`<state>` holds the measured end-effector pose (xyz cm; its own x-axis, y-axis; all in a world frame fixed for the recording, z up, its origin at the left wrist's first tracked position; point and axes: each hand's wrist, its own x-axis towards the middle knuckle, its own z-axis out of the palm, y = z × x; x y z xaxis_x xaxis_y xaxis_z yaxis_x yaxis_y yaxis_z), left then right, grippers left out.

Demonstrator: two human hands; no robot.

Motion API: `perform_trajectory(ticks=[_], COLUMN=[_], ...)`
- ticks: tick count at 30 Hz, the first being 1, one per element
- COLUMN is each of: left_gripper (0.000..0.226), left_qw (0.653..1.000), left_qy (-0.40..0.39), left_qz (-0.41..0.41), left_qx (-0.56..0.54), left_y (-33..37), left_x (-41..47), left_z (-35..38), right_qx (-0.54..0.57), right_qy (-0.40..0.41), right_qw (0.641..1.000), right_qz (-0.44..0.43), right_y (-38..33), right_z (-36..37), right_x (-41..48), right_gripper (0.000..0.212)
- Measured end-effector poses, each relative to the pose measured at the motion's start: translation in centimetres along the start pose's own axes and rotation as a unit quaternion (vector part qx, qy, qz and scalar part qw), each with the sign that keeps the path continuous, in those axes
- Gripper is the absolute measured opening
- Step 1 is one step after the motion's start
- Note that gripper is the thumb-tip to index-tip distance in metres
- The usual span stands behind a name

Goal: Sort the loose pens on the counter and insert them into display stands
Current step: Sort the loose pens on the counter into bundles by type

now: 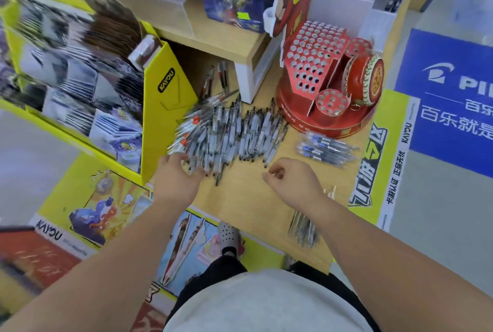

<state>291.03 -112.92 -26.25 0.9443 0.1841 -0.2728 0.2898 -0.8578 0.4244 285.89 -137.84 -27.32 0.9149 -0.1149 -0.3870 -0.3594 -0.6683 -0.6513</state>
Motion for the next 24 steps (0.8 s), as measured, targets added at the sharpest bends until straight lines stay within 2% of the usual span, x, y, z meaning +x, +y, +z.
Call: perform_trajectory(ticks=[5,12,20,24], left_gripper=[0.045,0.044,0.016,0.017], left_qw=[0.998,0.984,0.979,0.979], left_qy=[-0.018,-0.111,-0.145,-0.157], left_qz=[0.049,0.107,0.121,0.122], left_qx=[0.041,0.085,0.075,0.055], left_y=[-3.5,-5.3,-5.7,-5.7], left_x=[4.8,9.0,11.1,11.8], left_z=[-1.7,-1.9,-0.8,-0.5], right_qx=[0.002,0.0,-0.002,-0.003], right_qy=[-0.012,-0.011,0.018,0.02], right_qw=[1.0,0.998,0.994,0.992], right_qz=[0.025,0.068,0.11,0.123], right_y=[-4.2,-8.6,-9.6,-10.0], right_z=[3.2,6.7,8.6,9.2], right_x=[1.8,3.2,3.4,3.8], right_gripper=[0.027,0.023,0.022,0.023])
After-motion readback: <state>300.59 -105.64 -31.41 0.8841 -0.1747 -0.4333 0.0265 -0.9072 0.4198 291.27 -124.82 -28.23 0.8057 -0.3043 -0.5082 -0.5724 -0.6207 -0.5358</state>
